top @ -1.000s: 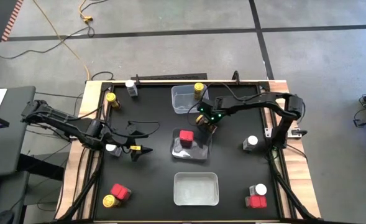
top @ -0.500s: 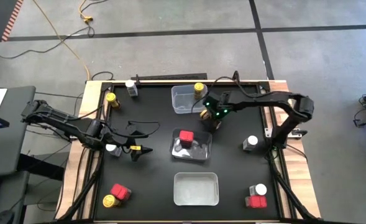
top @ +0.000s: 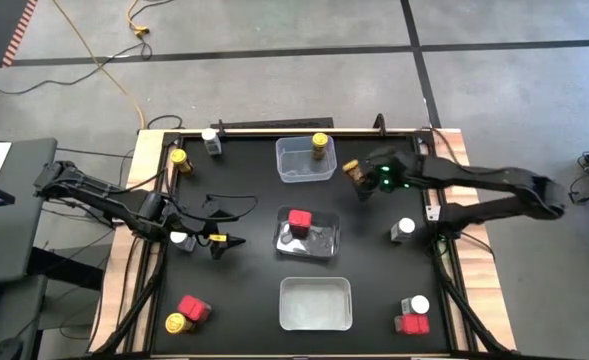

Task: Sort spices by type
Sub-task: Put the right yellow seasoning bottle into the transparent bin

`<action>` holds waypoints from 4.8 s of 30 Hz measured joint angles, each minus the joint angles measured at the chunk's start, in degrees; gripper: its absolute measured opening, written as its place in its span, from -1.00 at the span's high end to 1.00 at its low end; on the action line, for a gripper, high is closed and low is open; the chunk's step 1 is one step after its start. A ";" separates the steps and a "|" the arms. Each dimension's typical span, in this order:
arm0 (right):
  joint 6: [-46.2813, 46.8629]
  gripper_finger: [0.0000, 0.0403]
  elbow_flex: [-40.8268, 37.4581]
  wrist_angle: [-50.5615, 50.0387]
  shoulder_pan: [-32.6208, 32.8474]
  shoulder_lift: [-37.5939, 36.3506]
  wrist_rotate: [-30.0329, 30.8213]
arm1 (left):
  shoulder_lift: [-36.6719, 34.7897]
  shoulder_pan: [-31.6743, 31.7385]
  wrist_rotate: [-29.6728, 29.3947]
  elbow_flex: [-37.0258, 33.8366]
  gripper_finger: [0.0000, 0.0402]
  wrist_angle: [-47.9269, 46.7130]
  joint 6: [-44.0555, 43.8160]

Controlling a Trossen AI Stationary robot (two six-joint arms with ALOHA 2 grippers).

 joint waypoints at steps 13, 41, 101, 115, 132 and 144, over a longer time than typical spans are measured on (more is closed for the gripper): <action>1.50 -0.21 -14.42 29.50 7.42 -15.84 0.66 | 0.00 2.00 -0.45 0.00 -0.83 5.84 -1.00; -4.95 -0.21 -14.33 57.95 21.32 -3.72 -9.09 | 12.39 13.42 7.66 5.36 -0.84 42.48 17.93; -8.60 -0.22 -3.34 51.46 17.10 -1.28 -25.80 | 41.31 19.06 31.85 41.72 -0.83 34.04 27.65; -8.49 -0.22 -2.66 48.50 17.14 -1.26 -26.12 | 41.31 19.06 31.86 41.68 -0.62 34.60 27.68; -8.69 -0.22 -2.66 47.89 17.11 -1.28 -26.12 | 41.29 19.04 32.29 41.68 -0.12 34.44 28.00; -7.77 -0.22 -2.66 47.75 16.72 -1.30 -26.15 | 41.29 19.04 32.02 41.66 -0.13 34.44 27.78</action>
